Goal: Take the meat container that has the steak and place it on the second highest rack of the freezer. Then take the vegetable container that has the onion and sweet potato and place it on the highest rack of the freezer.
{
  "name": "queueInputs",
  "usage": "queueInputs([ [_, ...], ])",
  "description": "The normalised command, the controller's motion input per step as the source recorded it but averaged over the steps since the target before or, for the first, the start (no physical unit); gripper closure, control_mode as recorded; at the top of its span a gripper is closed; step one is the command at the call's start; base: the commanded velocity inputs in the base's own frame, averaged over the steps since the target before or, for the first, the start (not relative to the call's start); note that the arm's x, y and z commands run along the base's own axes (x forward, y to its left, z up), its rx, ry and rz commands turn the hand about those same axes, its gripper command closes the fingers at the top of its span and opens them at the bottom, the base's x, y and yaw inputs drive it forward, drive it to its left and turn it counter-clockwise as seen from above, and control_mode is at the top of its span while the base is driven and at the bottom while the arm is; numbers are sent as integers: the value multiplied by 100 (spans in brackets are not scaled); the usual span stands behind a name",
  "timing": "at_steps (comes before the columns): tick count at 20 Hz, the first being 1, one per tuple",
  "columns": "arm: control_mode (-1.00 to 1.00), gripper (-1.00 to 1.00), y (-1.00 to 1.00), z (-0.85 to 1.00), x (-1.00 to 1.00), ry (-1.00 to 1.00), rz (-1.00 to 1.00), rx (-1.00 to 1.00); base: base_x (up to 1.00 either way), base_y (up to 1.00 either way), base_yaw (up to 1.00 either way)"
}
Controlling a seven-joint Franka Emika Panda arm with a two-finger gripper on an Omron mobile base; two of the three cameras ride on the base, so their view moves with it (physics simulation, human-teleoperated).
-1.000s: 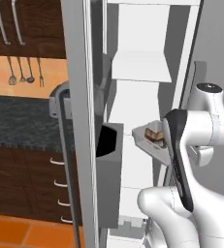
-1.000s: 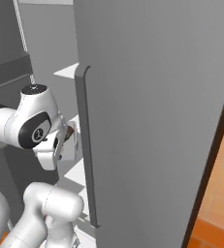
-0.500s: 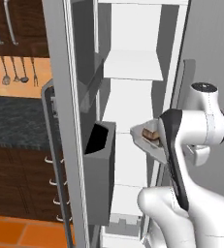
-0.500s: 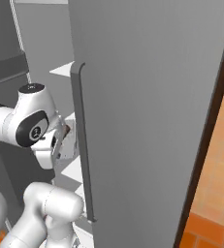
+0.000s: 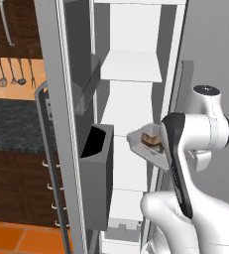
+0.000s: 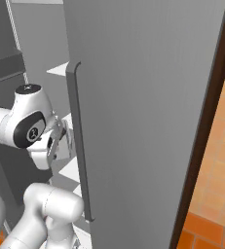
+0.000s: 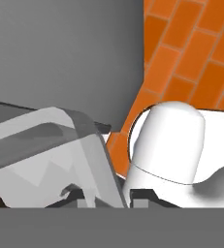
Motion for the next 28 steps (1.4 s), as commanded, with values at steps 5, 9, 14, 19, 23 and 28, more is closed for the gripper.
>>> queueInputs([
  [5,-100,100,39,0,21,0,-16,0,0,0,0],
  [9,-100,100,5,0,43,-3,-34,3,0,0,0],
  [14,-100,100,16,-5,24,-5,-18,1,0,0,0],
  [19,-100,100,21,0,28,-4,0,0,0,0,0],
  [23,-100,100,0,0,54,-9,-1,0,0,0,0],
  [28,-100,100,0,-15,33,-18,0,0,0,0,0],
])
